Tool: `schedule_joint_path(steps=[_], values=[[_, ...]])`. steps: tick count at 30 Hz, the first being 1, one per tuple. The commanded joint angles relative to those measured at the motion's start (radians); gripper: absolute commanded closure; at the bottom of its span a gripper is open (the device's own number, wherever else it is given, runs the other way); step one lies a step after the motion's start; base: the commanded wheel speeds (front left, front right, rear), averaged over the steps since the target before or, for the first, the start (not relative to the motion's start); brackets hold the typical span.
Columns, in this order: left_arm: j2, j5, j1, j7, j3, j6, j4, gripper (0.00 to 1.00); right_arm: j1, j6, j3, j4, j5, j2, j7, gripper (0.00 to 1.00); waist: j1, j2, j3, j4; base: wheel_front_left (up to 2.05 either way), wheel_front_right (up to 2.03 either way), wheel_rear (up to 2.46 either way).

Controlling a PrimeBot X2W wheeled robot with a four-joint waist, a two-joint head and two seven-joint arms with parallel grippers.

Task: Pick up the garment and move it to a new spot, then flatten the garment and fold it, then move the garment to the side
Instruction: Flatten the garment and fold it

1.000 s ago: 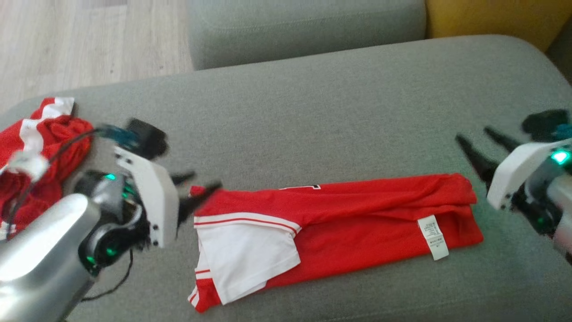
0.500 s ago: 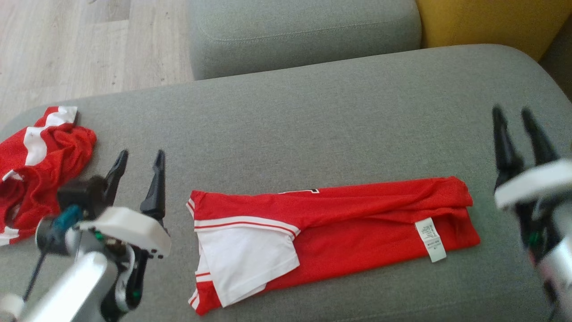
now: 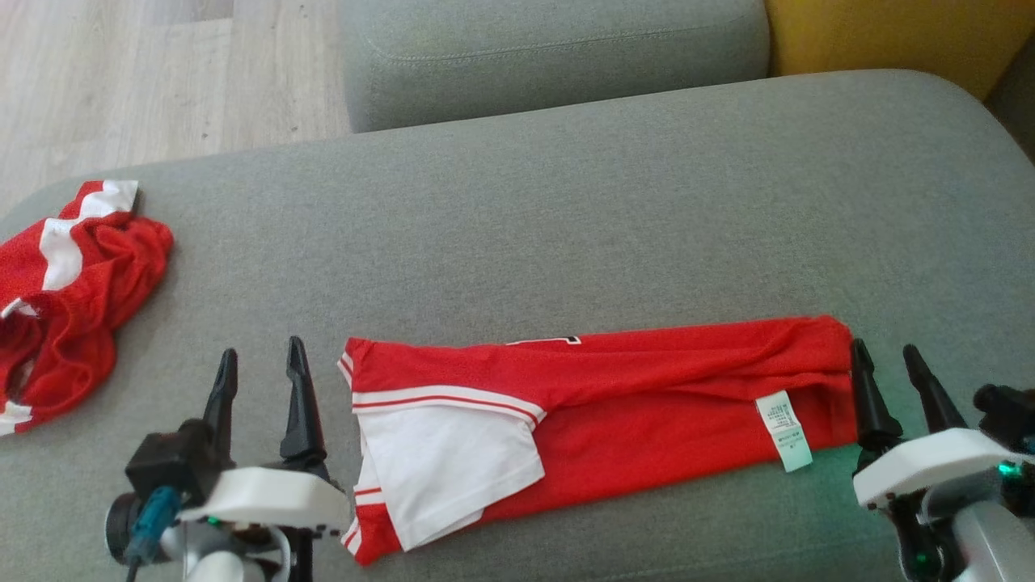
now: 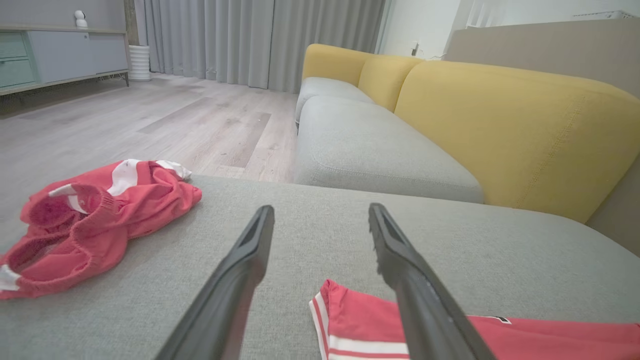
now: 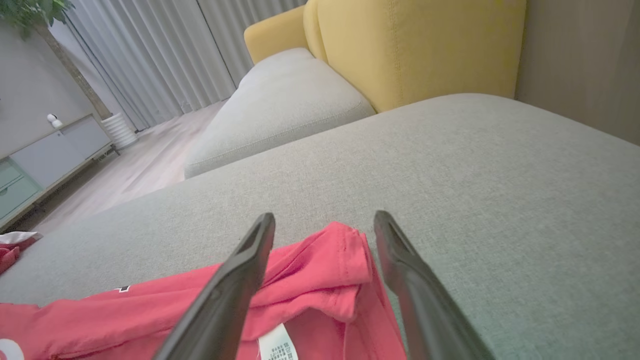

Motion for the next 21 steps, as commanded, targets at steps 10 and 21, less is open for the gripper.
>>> schedule_joint_path(steps=[10, 21], values=[[-0.076, 0.08, -0.071, -0.012, 0.134, -0.125, 0.039, 0.0, -0.16, 0.007, -0.07, 0.117, -0.052, 0.009, 0.244, 0.0, 0.0, -0.0001, 0.014, 0.022, 0.0, 0.0, 0.0], [-0.138, 0.136, -0.085, -0.012, 0.182, -0.195, 0.085, 0.0, -0.272, 0.007, -0.091, 0.403, -0.032, -0.018, 0.581, 0.0, 0.0, -0.0001, 0.039, 0.092, 0.0, 0.0, 0.0]])
